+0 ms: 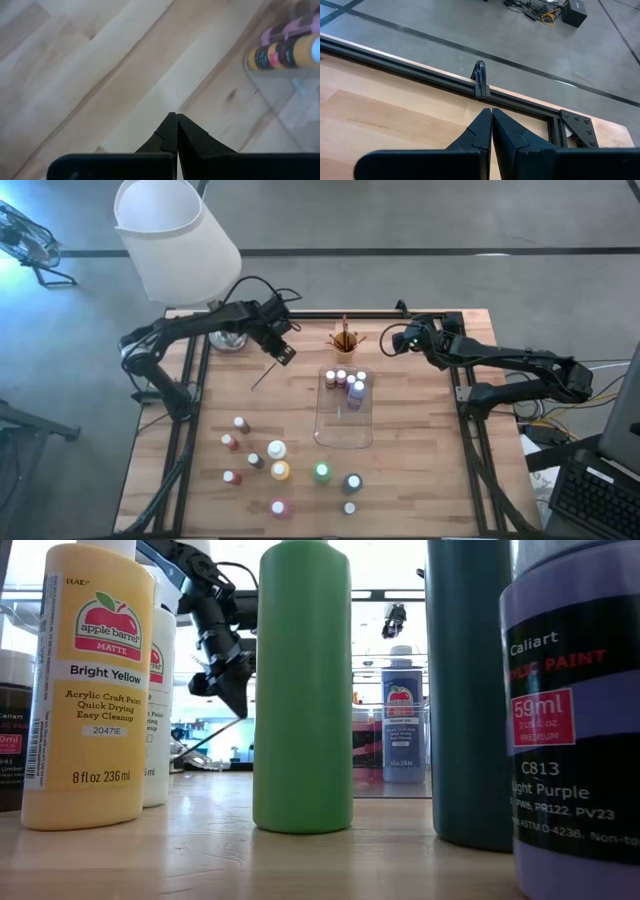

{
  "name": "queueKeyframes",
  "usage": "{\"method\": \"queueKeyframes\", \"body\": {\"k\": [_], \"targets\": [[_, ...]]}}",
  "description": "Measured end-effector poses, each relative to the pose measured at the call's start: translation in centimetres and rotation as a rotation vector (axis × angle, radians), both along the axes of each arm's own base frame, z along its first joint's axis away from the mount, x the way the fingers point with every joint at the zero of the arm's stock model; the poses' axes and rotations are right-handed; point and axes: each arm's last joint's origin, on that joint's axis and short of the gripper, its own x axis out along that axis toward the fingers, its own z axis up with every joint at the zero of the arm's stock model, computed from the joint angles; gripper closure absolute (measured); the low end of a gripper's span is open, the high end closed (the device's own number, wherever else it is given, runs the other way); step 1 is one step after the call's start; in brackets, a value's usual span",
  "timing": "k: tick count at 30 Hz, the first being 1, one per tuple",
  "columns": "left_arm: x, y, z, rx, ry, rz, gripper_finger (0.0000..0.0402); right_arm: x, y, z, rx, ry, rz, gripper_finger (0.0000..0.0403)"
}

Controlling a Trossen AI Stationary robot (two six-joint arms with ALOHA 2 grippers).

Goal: Pick & Place Paint Supplies
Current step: Put the gold paint brush into the yellow cup

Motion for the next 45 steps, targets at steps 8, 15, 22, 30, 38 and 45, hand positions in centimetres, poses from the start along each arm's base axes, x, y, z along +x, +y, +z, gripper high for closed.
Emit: {"method": "queueKeyframes", "body": {"k": [8,15,22,30,38,45], "targets": [[1.8,0.7,0.8,0.038,-0.061,-0.025,0.0401,0.0,0.0,0.0,-0.002,-0.003,0.000,0.0394],[4.1,0.8,2.7,0.119,-0.179,-0.085,0.0401,0.0,0.0,0.0,-0.002,-0.003,0.000,0.0394],[6.2,0.6,6.1,0.248,-0.351,-0.148,0.0401,0.0,0.0,0.0,-0.003,-0.005,0.000,0.0394],[7.0,0.3,9.7,0.331,-0.449,-0.187,0.0401,0.0,0.0,0.0,-0.003,-0.005,0.000,0.0394],[8.4,-0.6,12.9,0.465,-0.643,-0.230,0.0401,0.0,0.0,0.0,-0.004,-0.006,0.000,0.0394],[9.8,-1.6,13.7,0.529,-0.768,-0.266,0.0402,0.0,0.0,0.0,-0.004,-0.006,0.000,0.0394]]}}
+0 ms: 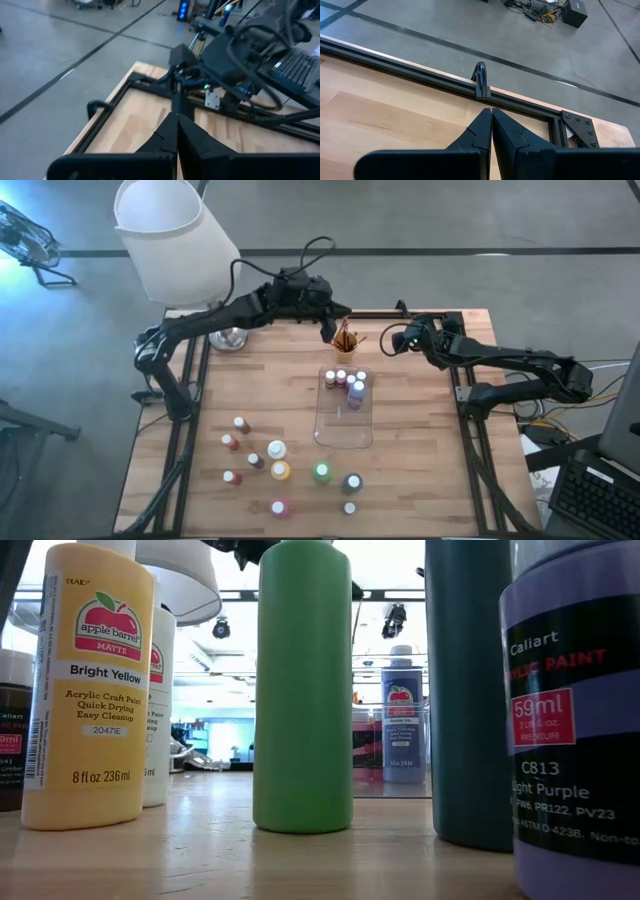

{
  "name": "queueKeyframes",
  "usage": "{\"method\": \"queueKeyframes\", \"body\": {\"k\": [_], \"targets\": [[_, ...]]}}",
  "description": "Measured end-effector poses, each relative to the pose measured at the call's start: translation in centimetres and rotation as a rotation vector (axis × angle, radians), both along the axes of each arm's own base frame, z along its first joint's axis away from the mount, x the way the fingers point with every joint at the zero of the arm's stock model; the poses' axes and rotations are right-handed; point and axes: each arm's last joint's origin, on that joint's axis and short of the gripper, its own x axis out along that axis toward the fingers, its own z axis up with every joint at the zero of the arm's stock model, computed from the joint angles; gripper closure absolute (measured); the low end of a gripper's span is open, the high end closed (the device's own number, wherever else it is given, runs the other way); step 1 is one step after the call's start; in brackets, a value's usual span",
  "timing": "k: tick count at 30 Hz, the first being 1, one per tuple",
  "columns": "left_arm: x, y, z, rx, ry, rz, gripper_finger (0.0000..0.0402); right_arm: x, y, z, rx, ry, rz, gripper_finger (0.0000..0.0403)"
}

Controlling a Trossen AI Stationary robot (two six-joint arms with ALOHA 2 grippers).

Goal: Pick & Place Paint Supplies
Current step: Put the gold paint brush into the yellow cup

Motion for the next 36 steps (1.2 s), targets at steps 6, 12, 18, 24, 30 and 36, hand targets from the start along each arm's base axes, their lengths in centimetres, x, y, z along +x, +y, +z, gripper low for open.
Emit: {"method": "queueKeyframes", "body": {"k": [6,12,18,24,30,36], "targets": [[0.6,0.0,0.0,0.021,-0.048,-0.007,0.0402,0.0,0.0,0.0,0.000,0.001,0.000,0.0394],[2.0,0.5,-1.5,0.022,-0.039,-0.011,0.0402,0.0,0.0,0.0,0.000,0.003,0.001,0.0394],[3.8,1.3,-4.2,0.007,0.000,-0.009,0.0401,0.0,0.0,0.0,0.000,0.004,0.002,0.0394],[4.9,1.7,-6.1,0.000,0.021,-0.002,0.0401,0.0,0.0,0.0,0.002,0.011,0.003,0.0394],[5.1,1.8,-7.7,-0.003,-0.024,0.007,0.0401,0.0,0.0,0.0,0.001,0.045,0.023,0.0394],[4.2,2.1,-10.8,-0.067,-0.039,0.040,0.0401,0.0,0.0,-0.1,0.002,0.047,0.023,0.0394]]}}
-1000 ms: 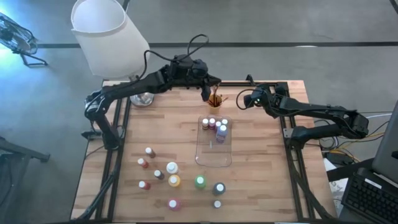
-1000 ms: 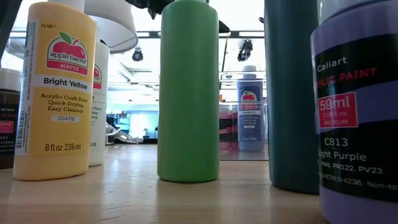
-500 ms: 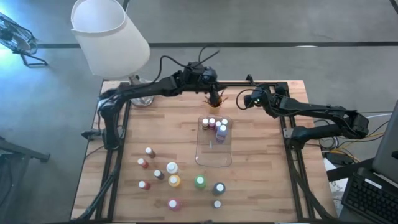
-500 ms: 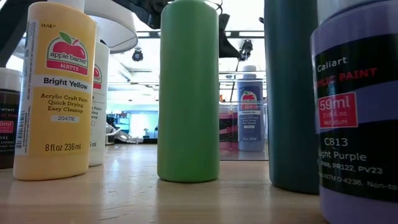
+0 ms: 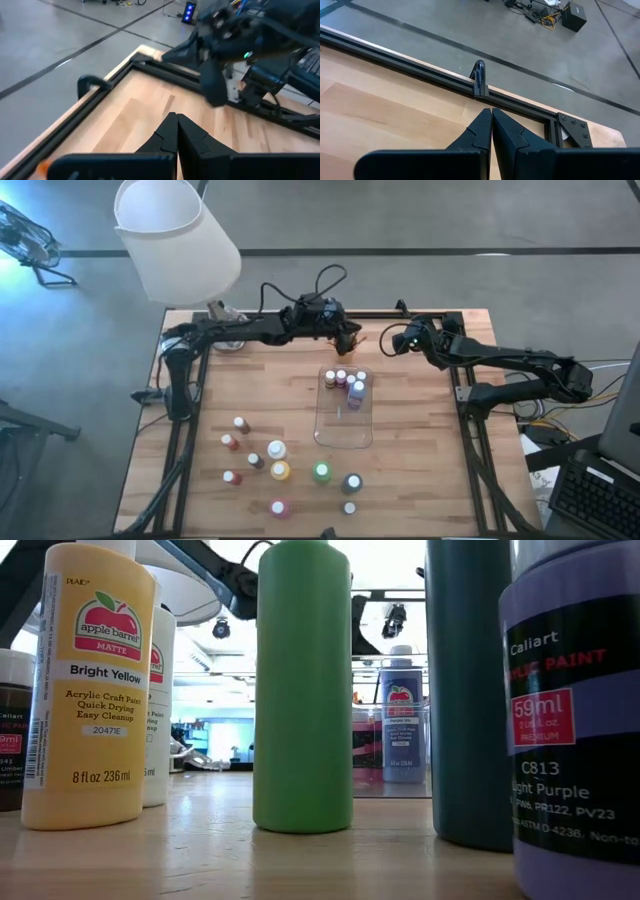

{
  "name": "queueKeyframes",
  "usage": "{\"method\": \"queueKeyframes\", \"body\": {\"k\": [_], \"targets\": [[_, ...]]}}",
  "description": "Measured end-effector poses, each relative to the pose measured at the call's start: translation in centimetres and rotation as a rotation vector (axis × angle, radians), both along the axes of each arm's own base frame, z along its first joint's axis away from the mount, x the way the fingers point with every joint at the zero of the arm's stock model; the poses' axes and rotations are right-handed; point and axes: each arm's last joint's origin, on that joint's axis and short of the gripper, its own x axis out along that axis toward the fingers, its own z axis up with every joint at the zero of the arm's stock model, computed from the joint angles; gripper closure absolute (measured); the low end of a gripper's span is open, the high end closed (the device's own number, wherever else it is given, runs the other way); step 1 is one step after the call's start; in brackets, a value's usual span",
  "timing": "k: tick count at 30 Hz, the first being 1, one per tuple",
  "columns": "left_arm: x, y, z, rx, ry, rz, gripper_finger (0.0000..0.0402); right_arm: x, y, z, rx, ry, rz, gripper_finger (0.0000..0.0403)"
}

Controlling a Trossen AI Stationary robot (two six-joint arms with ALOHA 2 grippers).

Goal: Pick & Place Paint Supplies
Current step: Put the gold paint brush into the yellow cup

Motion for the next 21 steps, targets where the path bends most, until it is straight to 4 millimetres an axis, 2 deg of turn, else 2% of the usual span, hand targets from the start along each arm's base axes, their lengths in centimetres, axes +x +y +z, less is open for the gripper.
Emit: {"method": "queueKeyframes", "body": {"k": [6,21], "targets": [[-0.6,0.2,-1.9,-0.025,0.043,0.030,0.0401,0.0,0.0,0.0,0.000,0.000,0.000,0.0394],[-0.8,0.0,-2.6,-0.016,0.107,0.017,0.0390,0.0,0.0,0.0,-0.001,-0.001,0.000,0.0394]]}}
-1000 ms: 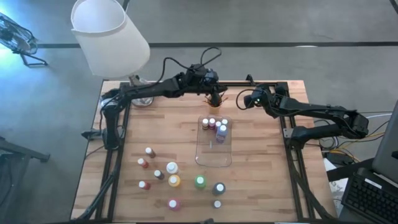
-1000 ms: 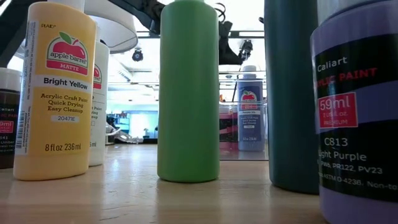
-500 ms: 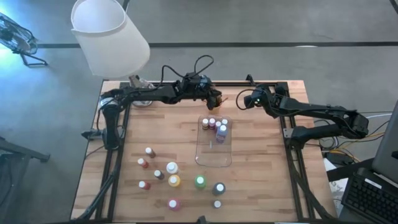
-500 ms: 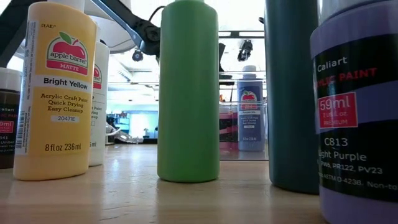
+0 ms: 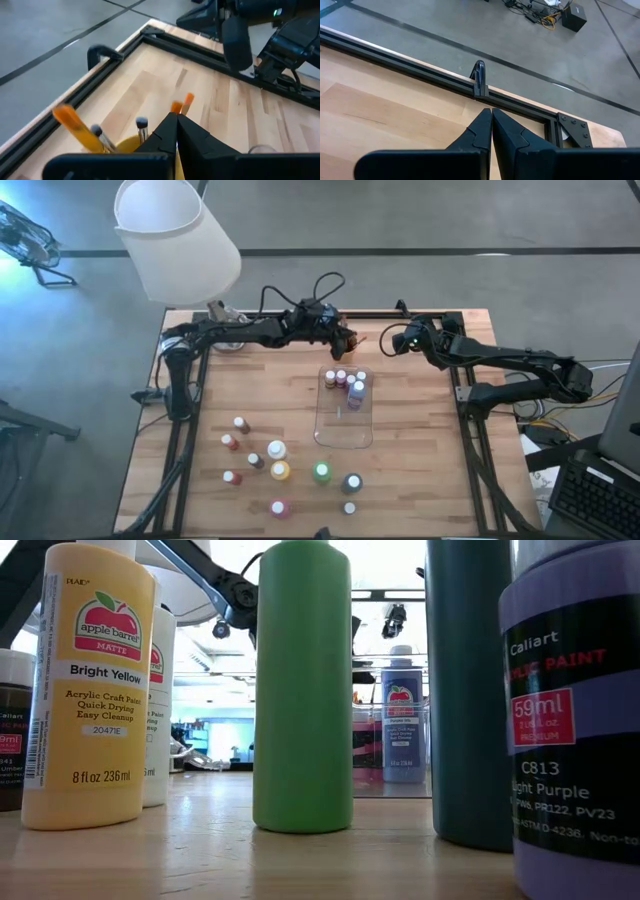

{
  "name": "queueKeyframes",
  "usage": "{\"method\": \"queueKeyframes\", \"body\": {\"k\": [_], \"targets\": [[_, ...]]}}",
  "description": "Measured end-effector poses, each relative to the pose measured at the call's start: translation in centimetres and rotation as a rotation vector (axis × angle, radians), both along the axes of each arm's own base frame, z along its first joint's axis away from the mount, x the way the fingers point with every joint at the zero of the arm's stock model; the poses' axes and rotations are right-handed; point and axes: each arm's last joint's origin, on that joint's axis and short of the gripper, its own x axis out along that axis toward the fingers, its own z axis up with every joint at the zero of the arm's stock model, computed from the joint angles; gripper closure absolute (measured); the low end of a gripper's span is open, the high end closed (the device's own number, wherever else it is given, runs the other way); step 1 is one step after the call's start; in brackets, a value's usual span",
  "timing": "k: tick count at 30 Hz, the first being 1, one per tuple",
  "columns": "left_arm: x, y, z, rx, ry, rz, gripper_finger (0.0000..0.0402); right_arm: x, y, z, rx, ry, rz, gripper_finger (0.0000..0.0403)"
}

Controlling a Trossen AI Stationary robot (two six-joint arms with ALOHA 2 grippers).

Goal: Pick & Place Paint Supplies
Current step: Put the gold paint brush into the yellow cup, then put the large light green paint bottle into the transparent bin

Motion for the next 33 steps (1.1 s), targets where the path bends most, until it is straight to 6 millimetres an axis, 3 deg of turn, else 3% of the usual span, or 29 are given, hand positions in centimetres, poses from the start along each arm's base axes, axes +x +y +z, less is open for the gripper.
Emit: {"method": "queueKeyframes", "body": {"k": [6,10,19,25,33], "targets": [[-0.1,0.0,-0.3,0.027,0.020,-0.012,0.0385,0.0,0.0,0.0,0.000,0.000,0.000,0.0394],[-0.1,-0.1,0.1,0.045,0.037,-0.031,0.0359,0.0,0.0,0.0,0.000,-0.001,0.000,0.0394],[-1.1,-0.7,4.8,0.015,0.115,-0.044,0.0277,0.0,0.0,0.0,-0.001,-0.002,-0.001,0.0394],[-2.6,-2.2,9.0,-0.001,0.187,-0.076,0.0275,0.1,0.0,0.0,0.014,-0.009,0.015,0.0394],[-4.7,-6.8,12.8,-0.004,0.243,-0.174,0.0276,0.1,0.0,0.0,0.017,-0.011,0.018,0.0394]]}}
